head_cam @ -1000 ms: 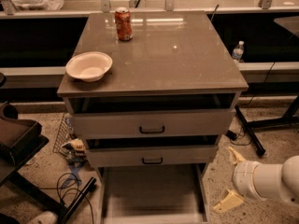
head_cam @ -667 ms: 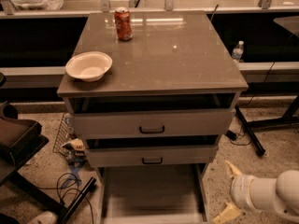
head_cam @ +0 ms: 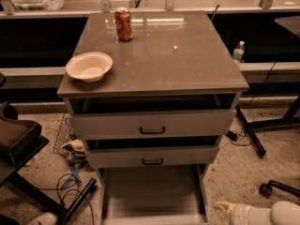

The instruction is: Close bottom drawer

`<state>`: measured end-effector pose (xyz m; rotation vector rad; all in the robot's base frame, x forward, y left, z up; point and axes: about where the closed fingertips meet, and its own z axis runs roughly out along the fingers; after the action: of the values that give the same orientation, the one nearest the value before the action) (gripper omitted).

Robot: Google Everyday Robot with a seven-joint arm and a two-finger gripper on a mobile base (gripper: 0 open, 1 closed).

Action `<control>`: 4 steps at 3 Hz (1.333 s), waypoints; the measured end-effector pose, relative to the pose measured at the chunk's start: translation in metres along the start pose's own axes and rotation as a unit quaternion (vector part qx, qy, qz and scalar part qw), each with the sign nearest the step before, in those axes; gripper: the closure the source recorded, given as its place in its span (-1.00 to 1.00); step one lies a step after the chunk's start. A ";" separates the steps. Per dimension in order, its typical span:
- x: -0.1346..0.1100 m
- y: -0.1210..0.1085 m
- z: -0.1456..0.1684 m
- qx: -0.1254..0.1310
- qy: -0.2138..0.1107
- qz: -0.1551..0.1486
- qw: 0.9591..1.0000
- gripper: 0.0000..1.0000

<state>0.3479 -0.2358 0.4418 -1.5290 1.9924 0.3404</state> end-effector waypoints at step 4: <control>0.112 0.097 0.080 -0.009 -0.056 0.121 0.991 1.00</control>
Offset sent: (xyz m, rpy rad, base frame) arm -0.0821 -0.0003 -0.1203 0.1140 0.0747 -0.1319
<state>0.2624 -0.2518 0.2972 -1.2501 2.0929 0.5337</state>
